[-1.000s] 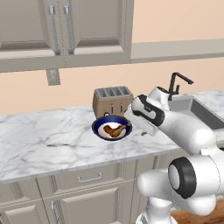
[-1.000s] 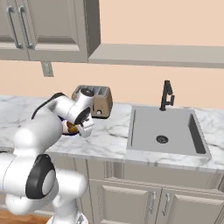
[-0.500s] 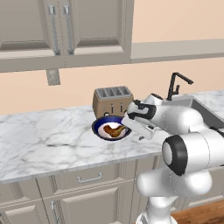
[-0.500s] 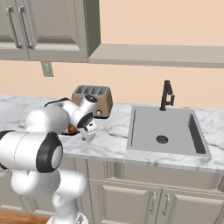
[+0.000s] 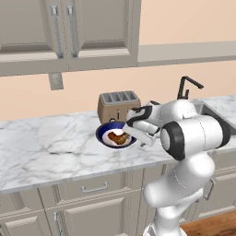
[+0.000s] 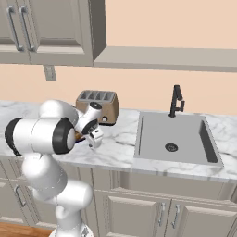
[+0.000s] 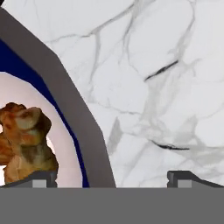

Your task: Place the bowl with the onion and mushroom on the top shelf of the fridge. Place the bowl with the chicken drumsticks on the second highest shelf of the fridge.

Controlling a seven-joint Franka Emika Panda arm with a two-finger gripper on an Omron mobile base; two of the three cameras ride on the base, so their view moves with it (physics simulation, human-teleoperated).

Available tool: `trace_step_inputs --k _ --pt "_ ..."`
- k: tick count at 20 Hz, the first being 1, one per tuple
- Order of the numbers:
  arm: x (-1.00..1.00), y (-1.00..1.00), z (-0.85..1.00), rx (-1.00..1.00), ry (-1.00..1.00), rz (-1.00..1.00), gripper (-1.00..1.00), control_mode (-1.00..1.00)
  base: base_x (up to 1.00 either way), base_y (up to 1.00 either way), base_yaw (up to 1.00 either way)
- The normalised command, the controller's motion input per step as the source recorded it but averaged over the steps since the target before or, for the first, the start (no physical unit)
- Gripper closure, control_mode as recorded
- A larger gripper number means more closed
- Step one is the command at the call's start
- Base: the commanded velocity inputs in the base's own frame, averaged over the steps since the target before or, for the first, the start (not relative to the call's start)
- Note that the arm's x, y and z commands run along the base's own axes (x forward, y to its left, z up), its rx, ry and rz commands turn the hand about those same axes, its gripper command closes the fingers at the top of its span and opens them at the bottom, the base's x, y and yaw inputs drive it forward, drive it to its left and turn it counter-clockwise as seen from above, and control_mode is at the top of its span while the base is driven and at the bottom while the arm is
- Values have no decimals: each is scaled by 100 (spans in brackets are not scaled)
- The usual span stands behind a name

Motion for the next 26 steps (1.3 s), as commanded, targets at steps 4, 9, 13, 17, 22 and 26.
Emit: trace_step_inputs --k 4,9,13,17,22,26 --pt "7 25 -16 -3 0 0 100 -100 0 0 0" --pt "1 3 0 0 0 0 100 -100 0 0 0" --pt "-23 0 7 0 -4 0 100 -100 0 0 0" --pt "-61 6 47 0 -20 -2 100 -100 0 0 0" --pt "-76 21 73 0 -30 -4 100 -100 0 0 0" --pt "-100 14 90 0 -43 -9 100 -100 0 0 0"
